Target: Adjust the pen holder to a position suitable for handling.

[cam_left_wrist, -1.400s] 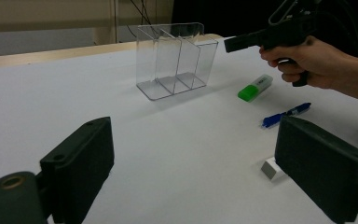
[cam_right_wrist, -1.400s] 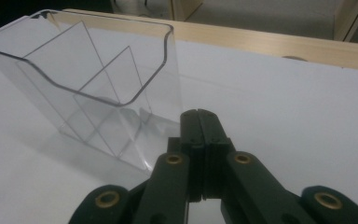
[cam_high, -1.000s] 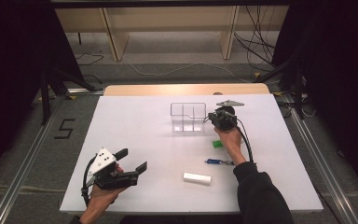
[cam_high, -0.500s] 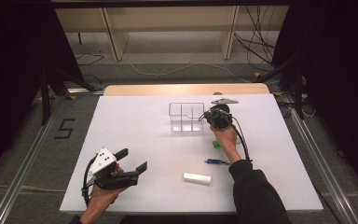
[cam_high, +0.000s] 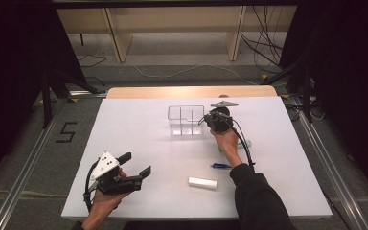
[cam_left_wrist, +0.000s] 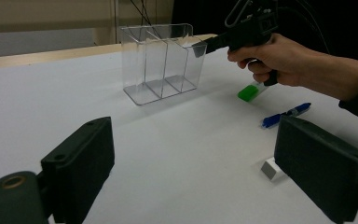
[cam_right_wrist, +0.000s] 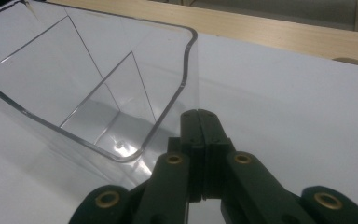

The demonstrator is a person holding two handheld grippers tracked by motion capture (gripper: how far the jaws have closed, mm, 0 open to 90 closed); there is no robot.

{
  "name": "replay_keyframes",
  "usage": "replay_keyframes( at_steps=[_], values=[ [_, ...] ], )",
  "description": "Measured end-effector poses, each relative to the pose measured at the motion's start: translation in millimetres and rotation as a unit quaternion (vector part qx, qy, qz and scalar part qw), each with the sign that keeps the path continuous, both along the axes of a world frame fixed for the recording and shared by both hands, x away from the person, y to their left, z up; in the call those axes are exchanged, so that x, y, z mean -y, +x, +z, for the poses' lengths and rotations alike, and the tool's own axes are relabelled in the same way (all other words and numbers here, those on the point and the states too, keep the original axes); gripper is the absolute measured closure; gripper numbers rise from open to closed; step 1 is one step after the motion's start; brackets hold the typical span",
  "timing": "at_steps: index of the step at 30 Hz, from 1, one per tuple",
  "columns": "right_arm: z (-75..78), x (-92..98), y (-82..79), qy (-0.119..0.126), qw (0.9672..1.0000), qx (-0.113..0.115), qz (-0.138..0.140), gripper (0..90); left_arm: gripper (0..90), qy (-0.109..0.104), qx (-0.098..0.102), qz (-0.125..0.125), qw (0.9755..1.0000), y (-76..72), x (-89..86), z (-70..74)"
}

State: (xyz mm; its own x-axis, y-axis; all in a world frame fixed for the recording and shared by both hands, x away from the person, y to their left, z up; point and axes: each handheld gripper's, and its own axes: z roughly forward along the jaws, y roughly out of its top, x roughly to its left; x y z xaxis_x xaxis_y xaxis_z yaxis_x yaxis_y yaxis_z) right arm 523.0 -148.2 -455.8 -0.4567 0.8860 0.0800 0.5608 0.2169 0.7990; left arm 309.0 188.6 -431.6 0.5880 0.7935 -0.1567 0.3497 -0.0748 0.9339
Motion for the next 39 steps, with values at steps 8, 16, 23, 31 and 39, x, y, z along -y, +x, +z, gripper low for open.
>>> replay_keyframes(
  at_steps=[8, 16, 23, 31, 39],
  values=[
    [7.2, 10.6, -2.2, 0.002, 0.9999, 0.005, -0.012, 84.9, 11.4, -0.001, 0.001, -0.001, 1.0000, -0.1, -0.6, 0.0],
    [26.8, 34.7, -13.7, 0.009, 0.9996, 0.025, -0.006, 67.8, 11.4, 0.000, 0.000, 0.000, 1.0000, -0.1, 0.0, -0.1],
    [35.1, 47.9, -22.7, 0.020, 0.9996, 0.019, 0.010, 55.8, 11.3, 0.002, -0.001, -0.001, 1.0000, 0.0, 0.1, -0.4],
    [44.4, 61.0, -40.4, 0.035, 0.9985, 0.002, 0.041, 36.8, 11.3, 0.002, -0.002, -0.001, 1.0000, -0.1, 0.0, -0.5],
    [45.0, 65.6, -55.2, 0.052, 0.9966, 0.000, 0.065, 31.5, 11.3, 0.003, -0.002, -0.002, 1.0000, 0.3, 0.4, -0.4]
  ],
)
